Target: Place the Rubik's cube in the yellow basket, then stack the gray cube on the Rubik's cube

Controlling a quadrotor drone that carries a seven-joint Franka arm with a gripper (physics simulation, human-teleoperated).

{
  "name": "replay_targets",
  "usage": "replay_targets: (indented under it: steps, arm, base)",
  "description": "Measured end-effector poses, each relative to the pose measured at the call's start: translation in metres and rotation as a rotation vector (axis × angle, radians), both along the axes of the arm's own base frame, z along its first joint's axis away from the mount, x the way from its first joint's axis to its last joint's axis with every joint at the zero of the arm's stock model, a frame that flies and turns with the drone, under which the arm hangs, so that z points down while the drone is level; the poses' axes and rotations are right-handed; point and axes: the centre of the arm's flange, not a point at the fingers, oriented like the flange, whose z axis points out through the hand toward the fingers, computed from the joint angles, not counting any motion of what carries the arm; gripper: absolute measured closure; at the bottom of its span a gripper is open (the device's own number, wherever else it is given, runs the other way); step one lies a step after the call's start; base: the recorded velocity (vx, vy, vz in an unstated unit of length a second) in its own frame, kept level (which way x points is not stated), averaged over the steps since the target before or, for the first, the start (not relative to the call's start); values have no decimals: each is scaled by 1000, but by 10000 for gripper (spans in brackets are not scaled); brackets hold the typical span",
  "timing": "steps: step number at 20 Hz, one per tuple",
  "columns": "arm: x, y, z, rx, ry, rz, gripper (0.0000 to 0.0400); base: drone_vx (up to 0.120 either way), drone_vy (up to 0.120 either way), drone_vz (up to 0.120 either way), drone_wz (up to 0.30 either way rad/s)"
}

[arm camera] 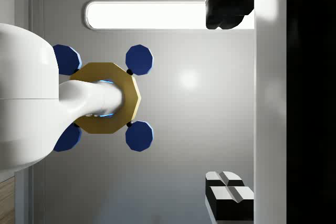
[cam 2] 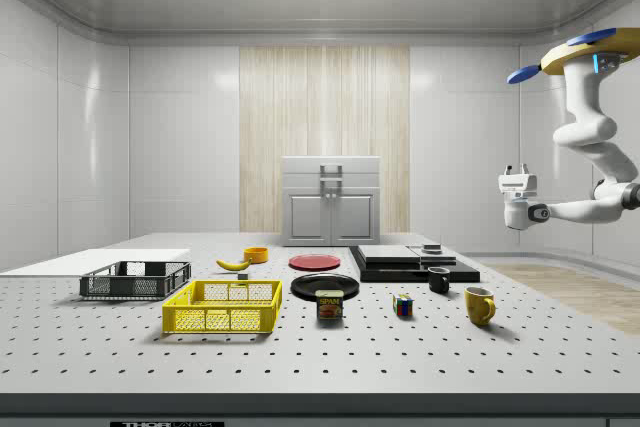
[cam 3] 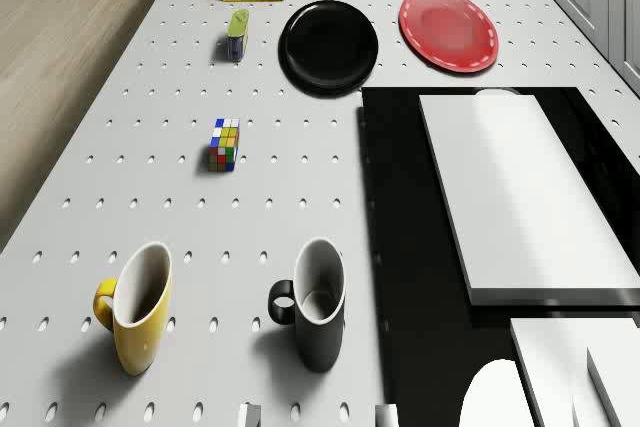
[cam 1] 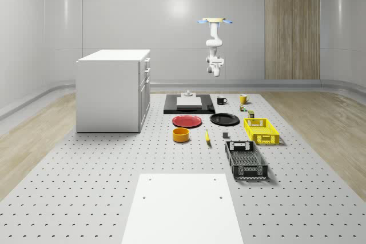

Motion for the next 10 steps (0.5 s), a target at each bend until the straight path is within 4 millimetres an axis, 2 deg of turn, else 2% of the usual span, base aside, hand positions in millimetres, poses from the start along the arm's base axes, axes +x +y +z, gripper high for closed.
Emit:
replay_targets:
  steps: [3, 4, 10]
  arm:
    - [-3, 0, 23, 0, -2, 0, 0]
    - [-4, 0, 30, 0, -3, 0, 0]
    - [-2, 0, 66, 0, -8, 0, 0]
  base:
    - [0, 0, 0, 0]
    - [80, 80, 0, 0]
    - [120, 120, 0, 0]
